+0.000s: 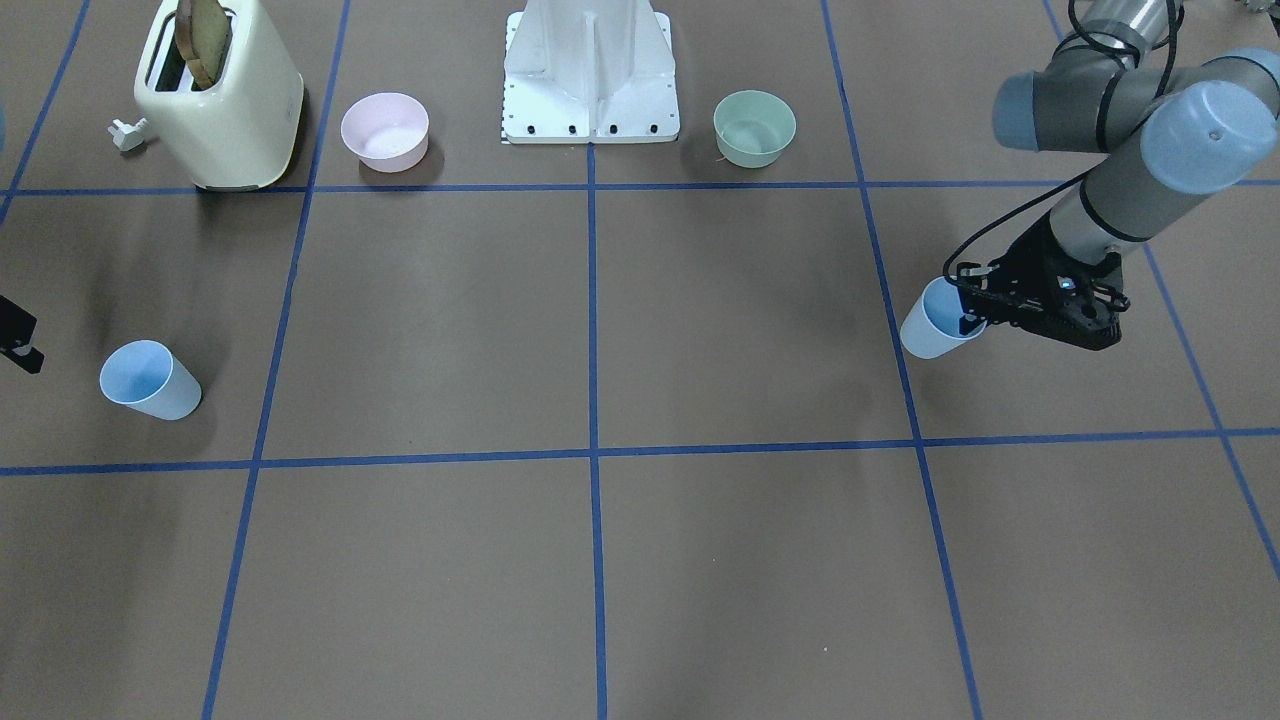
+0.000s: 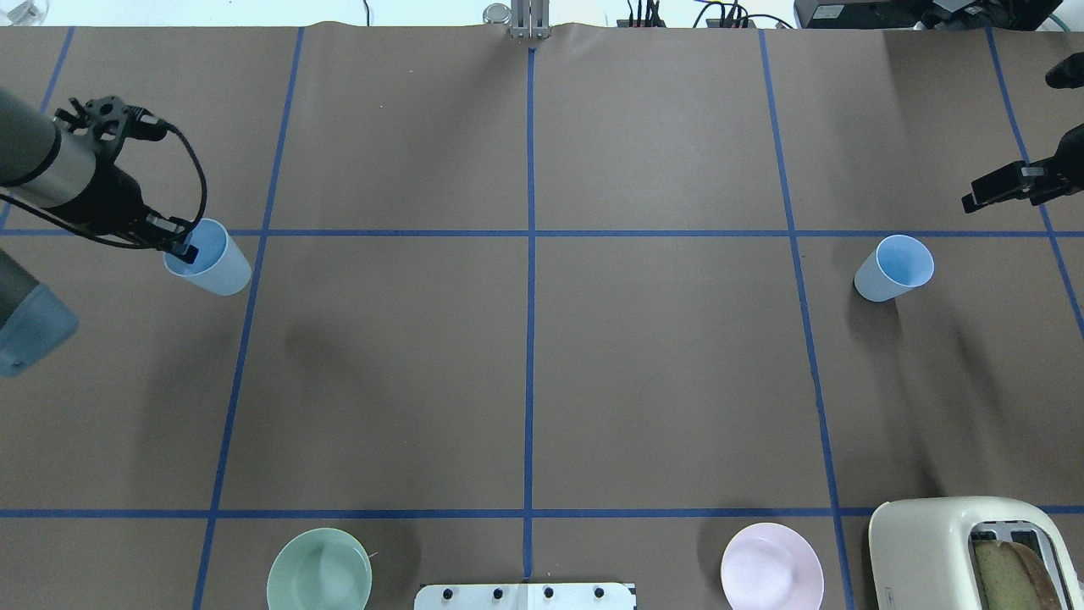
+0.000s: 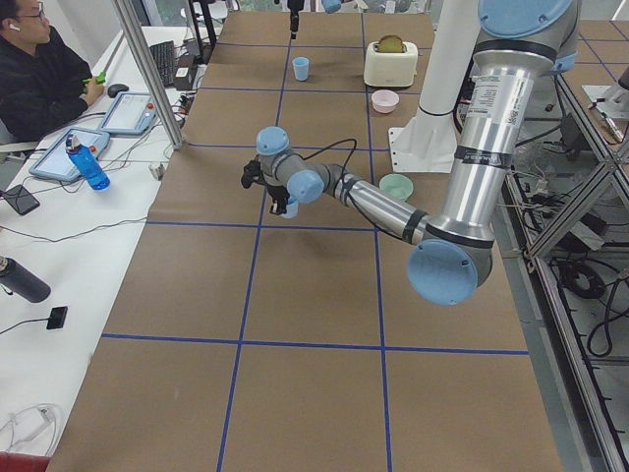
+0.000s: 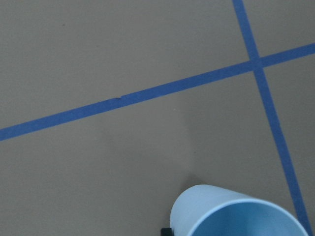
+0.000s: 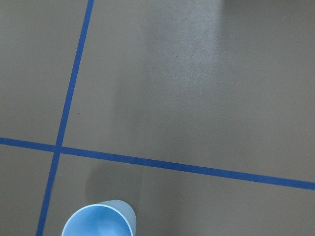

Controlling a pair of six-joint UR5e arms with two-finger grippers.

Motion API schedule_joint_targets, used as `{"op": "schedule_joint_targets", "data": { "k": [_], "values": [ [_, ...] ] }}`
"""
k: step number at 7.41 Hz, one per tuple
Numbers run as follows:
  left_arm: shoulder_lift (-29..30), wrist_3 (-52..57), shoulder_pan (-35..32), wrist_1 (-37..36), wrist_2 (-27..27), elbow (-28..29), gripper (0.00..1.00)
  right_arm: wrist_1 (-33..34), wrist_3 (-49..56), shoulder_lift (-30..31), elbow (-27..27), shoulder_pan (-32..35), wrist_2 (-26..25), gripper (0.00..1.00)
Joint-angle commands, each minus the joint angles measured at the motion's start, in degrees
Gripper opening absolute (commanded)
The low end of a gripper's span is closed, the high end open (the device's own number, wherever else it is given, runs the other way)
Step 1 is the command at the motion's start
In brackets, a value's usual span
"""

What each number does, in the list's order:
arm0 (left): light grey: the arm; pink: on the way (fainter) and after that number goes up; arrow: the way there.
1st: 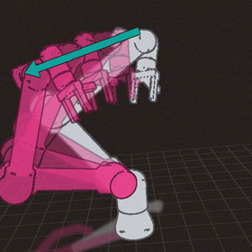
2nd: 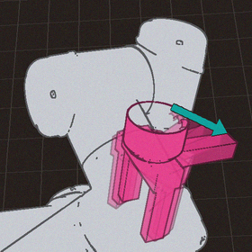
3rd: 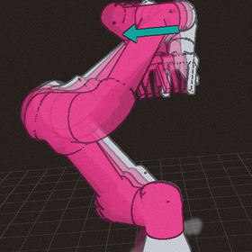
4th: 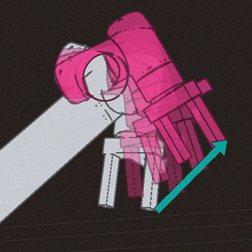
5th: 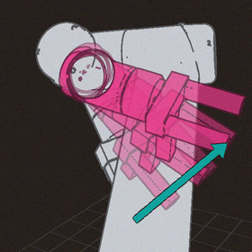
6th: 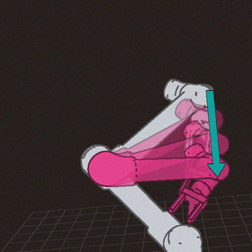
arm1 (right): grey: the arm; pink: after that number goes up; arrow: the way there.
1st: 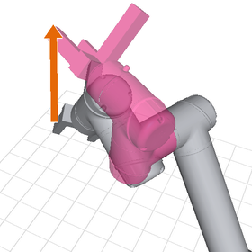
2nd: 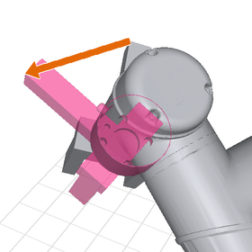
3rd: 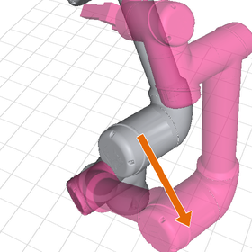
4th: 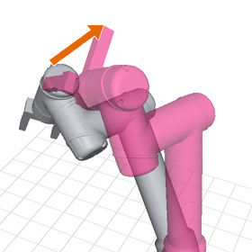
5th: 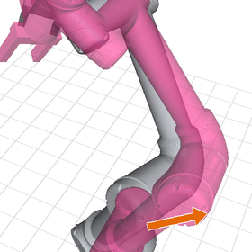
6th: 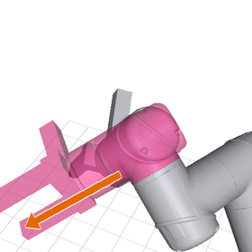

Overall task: Stack blue cups with both arms
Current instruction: 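Grasp the cup rim with the left gripper while the right gripper reaches its cup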

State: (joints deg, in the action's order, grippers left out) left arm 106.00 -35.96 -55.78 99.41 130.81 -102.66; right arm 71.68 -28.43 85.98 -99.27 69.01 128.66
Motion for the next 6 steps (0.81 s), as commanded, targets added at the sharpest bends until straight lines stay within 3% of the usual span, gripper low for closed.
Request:
{"op": "schedule_joint_targets", "data": {
  "k": [1,3,6],
  "values": [
    [11.13,-10.21,1.54,-10.55,0.15,-2.36,0.00,-0.40,-2.40,-1.07,1.27,-2.47,-0.86,0.99],
    [16.49,-20.07,8.46,-10.73,-5.09,-2.10,0.00,-0.84,-3.03,-1.16,2.41,-4.23,-1.65,0.99],
    [22.13,-28.44,13.41,-10.73,-8.53,-0.53,0.00,-2.85,-3.21,-0.82,4.17,-5.90,-2.97,0.99]
  ]
}}
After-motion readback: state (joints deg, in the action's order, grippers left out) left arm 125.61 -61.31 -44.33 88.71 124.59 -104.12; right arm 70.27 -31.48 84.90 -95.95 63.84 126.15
